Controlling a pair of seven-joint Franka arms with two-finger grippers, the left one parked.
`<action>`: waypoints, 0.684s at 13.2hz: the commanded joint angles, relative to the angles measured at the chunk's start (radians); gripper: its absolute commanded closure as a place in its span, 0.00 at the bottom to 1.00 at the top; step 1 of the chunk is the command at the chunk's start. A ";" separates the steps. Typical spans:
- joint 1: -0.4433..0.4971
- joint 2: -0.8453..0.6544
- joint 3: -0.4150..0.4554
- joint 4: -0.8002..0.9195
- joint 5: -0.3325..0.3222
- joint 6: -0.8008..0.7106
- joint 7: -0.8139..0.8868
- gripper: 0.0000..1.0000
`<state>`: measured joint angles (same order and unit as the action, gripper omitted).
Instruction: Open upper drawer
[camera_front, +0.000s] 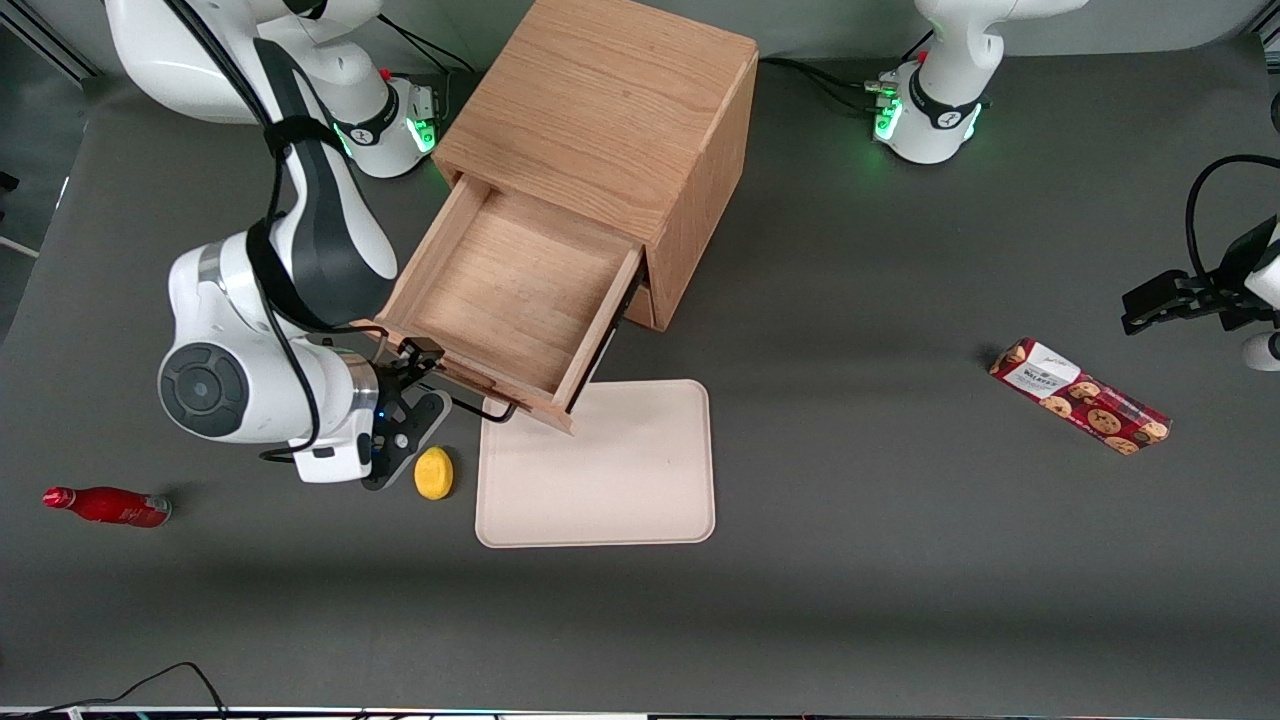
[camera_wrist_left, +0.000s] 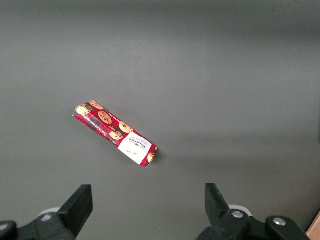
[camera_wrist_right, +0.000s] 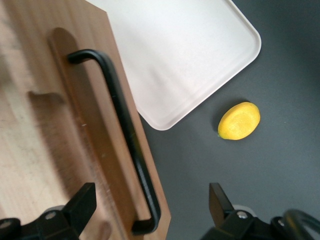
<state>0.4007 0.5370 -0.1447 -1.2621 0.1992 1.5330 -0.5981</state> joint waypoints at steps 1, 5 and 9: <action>0.004 -0.063 -0.009 0.012 0.003 -0.074 0.059 0.00; 0.004 -0.190 -0.088 0.029 0.002 -0.209 0.090 0.00; 0.004 -0.276 -0.208 0.027 0.000 -0.240 0.092 0.00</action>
<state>0.3974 0.2957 -0.3078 -1.2206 0.1984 1.3040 -0.5311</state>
